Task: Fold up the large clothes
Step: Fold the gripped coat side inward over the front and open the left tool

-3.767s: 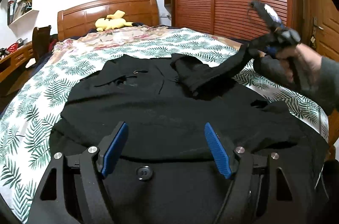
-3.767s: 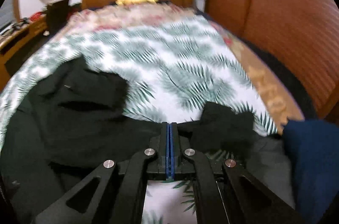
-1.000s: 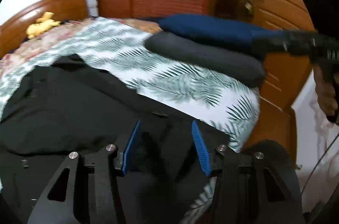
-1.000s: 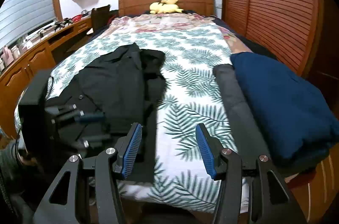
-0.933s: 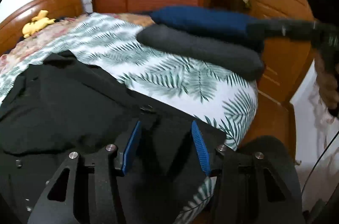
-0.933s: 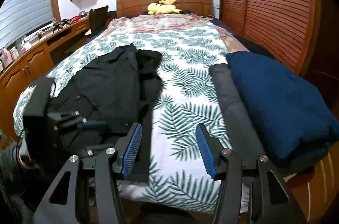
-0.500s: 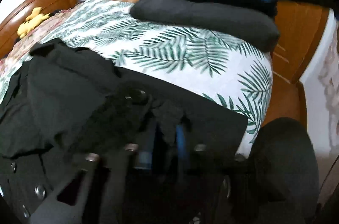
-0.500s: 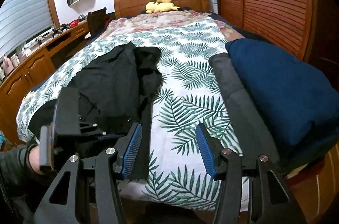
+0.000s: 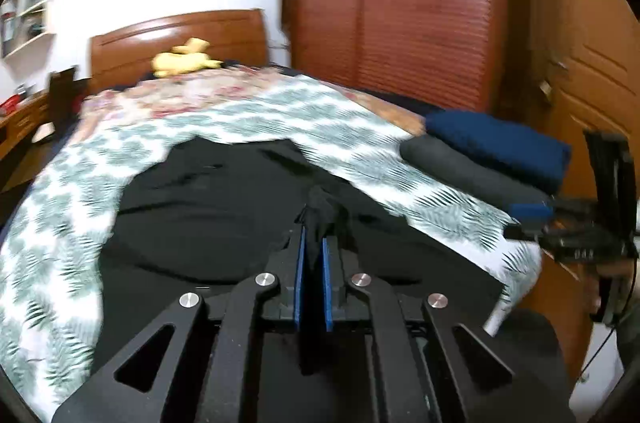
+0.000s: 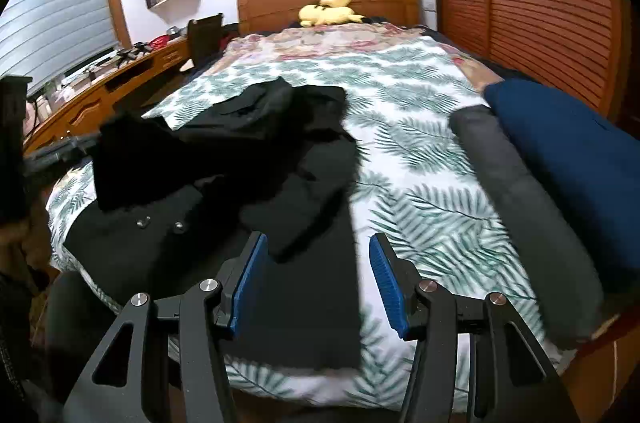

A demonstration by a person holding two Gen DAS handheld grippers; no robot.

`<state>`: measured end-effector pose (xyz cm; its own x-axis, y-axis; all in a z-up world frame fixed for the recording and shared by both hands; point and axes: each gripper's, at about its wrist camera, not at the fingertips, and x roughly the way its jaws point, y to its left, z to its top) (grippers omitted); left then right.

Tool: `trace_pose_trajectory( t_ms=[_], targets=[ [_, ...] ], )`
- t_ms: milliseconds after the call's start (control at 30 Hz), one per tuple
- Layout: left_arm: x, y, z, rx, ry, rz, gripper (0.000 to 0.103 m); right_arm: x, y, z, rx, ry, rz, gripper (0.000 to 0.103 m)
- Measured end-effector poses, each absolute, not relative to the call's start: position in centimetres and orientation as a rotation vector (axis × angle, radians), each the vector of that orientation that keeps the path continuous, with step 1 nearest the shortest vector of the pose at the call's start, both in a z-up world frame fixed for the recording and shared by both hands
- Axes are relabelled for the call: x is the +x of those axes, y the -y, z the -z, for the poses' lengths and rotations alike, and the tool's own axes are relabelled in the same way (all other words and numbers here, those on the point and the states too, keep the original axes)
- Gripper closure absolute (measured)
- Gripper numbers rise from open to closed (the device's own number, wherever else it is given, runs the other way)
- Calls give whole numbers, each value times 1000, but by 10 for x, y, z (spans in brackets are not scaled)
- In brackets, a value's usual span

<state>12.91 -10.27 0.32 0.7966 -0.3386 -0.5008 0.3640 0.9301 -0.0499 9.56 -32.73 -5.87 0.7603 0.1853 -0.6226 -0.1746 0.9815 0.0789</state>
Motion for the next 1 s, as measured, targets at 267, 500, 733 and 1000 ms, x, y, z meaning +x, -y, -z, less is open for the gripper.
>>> trace_pose_trajectory(
  t_ms=[267, 500, 733, 1000],
  targets=[
    [116, 28, -19, -44, -491, 254, 95, 103, 299, 60, -10, -654, -253, 48],
    [121, -10, 0, -42, -544, 140, 95, 111, 302, 73, 2, -660, -276, 48],
    [129, -41, 61, -82, -674, 64, 95, 130, 308, 83, -15, -703, -267, 48],
    [115, -55, 85, -94, -695, 67, 45, 142, 300, 96, -35, -735, -253, 48]
  ],
)
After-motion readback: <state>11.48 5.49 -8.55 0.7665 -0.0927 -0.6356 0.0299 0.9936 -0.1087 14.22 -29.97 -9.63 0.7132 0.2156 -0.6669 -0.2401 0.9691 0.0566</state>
